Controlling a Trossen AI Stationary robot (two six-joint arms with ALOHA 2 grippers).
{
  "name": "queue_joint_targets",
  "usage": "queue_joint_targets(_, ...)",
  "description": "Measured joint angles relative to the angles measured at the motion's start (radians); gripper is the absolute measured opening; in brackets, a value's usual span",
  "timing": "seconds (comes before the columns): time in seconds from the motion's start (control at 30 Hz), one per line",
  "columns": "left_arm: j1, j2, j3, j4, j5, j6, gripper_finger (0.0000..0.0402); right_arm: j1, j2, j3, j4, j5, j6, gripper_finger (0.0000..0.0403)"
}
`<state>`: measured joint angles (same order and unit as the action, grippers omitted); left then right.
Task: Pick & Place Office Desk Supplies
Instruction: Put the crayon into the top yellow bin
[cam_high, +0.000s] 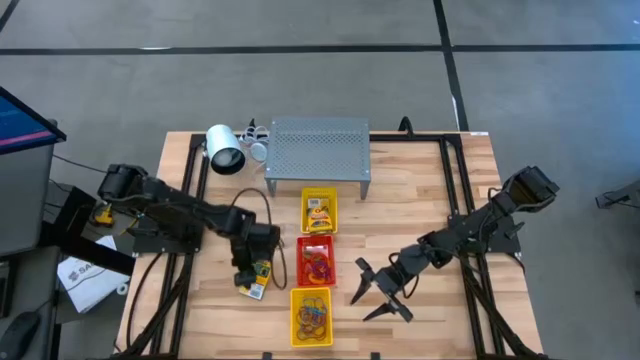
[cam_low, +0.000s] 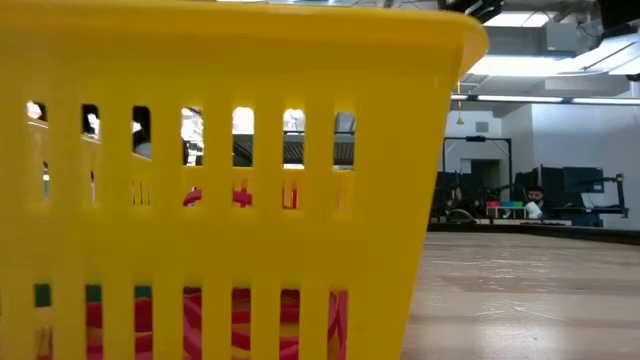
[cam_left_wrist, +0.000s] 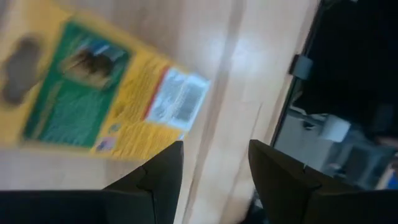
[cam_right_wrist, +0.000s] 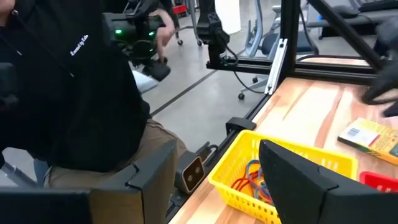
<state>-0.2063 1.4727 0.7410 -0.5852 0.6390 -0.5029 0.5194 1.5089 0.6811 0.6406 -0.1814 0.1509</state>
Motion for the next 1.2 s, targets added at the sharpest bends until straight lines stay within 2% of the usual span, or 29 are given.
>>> queue_joint_targets(0.13,-0.053,0.000,0.000,0.087,-0.052,0.005,0.0178,-0.012,0.000,0.000,0.028,0.000,0.004,0.0223)
queue_joint_targets(0.37,-0.085,0.013,-0.003,0.027,-0.106,0.025,0.0178,-0.012,0.000,0.000,0.045,0.000,0.047,0.0223)
queue_joint_targets(0.6,-0.138,0.075,-0.002,0.056,-0.110,0.025,0.0178,-0.010,0.000,0.000,0.051,0.000,0.060,0.0223)
queue_joint_targets(0.8,-0.166,0.121,-0.002,0.144,-0.087,0.000,0.0178,-0.010,0.000,0.000,0.048,0.000,0.060,0.0223)
queue_joint_targets(1.07,-0.157,0.122,-0.002,0.265,-0.104,-0.010,0.0178,-0.009,0.000,0.000,0.042,0.000,0.060,0.0223)
queue_joint_targets(1.2,-0.150,0.122,-0.002,0.273,-0.120,-0.010,0.0178,-0.006,0.000,0.000,0.040,0.000,0.061,0.0223)
